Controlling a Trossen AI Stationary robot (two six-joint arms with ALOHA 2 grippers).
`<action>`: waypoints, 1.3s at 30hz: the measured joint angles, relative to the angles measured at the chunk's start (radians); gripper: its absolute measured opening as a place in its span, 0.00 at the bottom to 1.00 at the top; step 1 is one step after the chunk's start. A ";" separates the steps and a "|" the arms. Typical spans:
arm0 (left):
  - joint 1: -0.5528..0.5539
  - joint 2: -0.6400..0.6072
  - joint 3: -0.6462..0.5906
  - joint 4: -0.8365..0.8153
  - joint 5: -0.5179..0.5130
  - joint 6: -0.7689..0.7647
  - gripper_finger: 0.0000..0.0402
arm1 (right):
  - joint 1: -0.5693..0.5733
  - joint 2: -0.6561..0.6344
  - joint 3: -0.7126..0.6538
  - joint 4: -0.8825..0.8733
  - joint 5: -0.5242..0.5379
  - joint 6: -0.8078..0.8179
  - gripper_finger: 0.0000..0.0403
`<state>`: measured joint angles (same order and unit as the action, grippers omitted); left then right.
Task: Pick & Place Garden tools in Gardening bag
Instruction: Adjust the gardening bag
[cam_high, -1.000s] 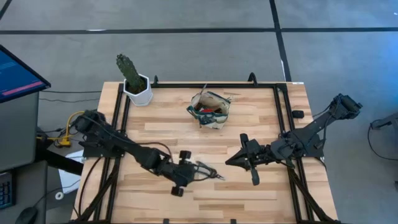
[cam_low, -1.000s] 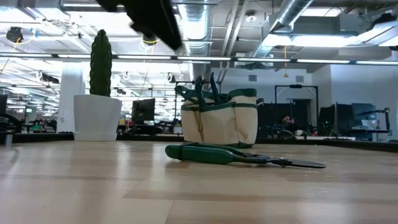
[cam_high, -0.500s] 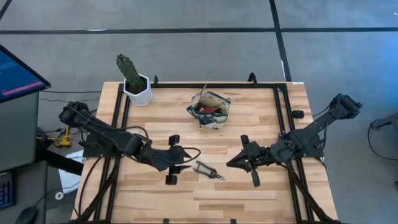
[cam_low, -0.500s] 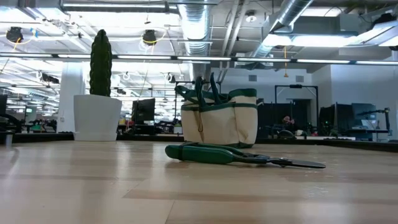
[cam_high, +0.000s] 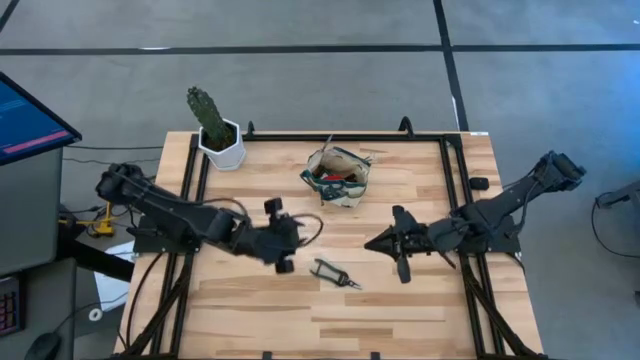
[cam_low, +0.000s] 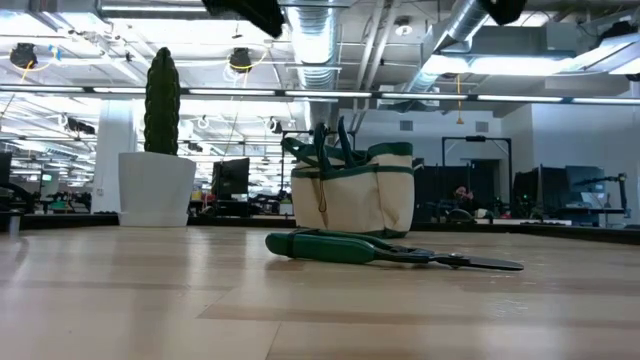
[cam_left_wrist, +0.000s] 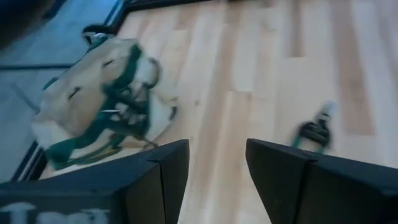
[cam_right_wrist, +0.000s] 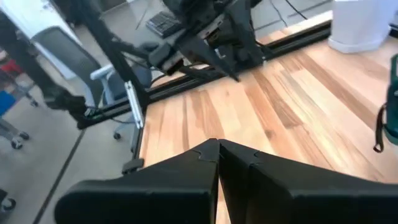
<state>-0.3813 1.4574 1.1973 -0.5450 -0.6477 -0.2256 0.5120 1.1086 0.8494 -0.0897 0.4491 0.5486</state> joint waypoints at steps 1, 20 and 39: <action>0.024 0.000 0.000 0.001 0.004 0.000 0.37 | -0.009 0.007 0.000 0.001 0.000 0.016 0.00; 0.498 0.000 0.000 0.050 0.345 0.207 0.23 | -0.214 0.181 0.000 0.110 -0.029 0.081 0.00; 0.731 0.009 0.000 0.168 0.689 0.361 0.00 | -0.362 0.461 0.000 0.199 -0.111 0.244 0.00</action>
<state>0.3492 1.4661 1.1969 -0.3768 0.0416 0.1351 0.1497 1.5695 0.8494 0.1097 0.3386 0.7928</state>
